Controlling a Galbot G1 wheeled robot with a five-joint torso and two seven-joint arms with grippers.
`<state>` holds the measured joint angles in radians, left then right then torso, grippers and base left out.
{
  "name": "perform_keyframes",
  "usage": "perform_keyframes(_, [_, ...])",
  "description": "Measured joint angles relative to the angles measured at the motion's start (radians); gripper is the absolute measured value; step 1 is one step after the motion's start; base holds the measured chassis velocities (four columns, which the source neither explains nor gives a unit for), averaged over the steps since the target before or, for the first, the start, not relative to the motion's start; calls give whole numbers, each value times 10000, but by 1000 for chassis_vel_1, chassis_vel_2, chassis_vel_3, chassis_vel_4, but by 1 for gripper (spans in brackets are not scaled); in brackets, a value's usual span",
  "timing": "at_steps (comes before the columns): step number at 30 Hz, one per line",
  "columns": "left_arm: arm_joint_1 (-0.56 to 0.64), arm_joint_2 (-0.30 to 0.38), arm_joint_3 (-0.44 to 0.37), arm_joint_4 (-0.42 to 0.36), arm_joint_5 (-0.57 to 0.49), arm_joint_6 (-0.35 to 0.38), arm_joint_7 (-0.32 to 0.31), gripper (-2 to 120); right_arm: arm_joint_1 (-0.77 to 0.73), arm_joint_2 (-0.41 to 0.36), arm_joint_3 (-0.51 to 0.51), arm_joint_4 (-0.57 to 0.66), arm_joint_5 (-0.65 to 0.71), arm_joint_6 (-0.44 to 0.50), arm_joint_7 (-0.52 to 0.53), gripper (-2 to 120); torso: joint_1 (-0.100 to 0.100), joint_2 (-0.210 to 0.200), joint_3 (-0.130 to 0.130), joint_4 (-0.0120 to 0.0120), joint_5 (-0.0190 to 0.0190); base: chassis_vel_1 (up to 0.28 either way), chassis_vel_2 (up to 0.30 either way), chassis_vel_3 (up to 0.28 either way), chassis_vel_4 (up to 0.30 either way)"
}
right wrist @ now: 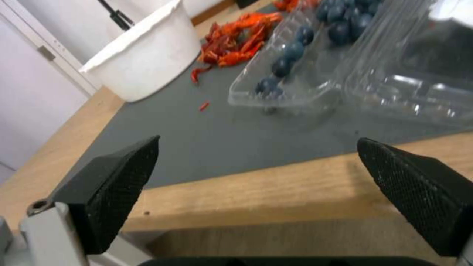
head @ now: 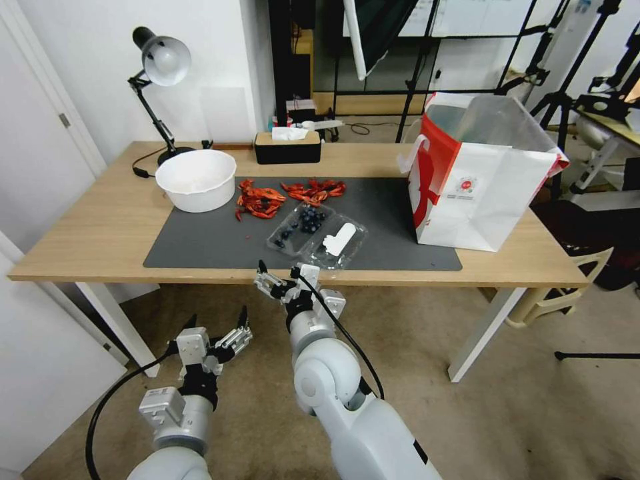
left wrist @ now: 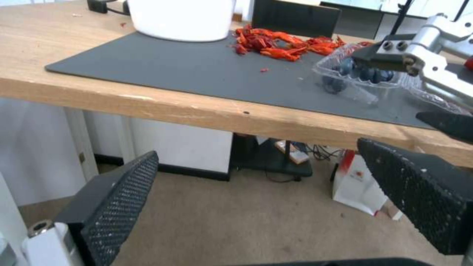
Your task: Close the takeout container lid, then place the container into the takeout bag.
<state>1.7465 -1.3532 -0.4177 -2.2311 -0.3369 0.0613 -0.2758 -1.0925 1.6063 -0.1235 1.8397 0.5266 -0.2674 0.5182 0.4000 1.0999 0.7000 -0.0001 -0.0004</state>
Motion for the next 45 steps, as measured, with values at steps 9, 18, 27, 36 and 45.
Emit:
perform_keyframes(9, [30, -21, 23, 84, 17, -170, -4, 100, 158, 1, 151, -69, 0, 199, -119, 100, 0, 0, 0, 1, -1, 0, 0, 0, 0])
perform_keyframes(18, [50, -47, 10, 94, 25, -265, -45, 100, 248, 4, 462, -175, 268, 207, -210, 100, 0, 0, 0, 1, 4, 0, 0, 0, 0])
perform_keyframes(27, [103, -144, 83, 199, 95, -444, -55, 100, 224, 12, 838, 73, 399, 300, -247, 100, 0, 0, 0, 2, 6, 0, 0, 0, 0])
perform_keyframes(36, [162, -153, 123, 291, 186, -552, -55, 100, 220, 39, 1458, 513, 813, 174, -164, 100, 0, 0, 0, 0, 0, 0, 0, 0, 0])
perform_keyframes(45, [192, -172, 213, 399, 326, -608, -56, 100, 195, -193, 2251, 940, 1463, 76, -95, 100, 0, 0, 0, 2, 15, 0, 0, 0, 0])
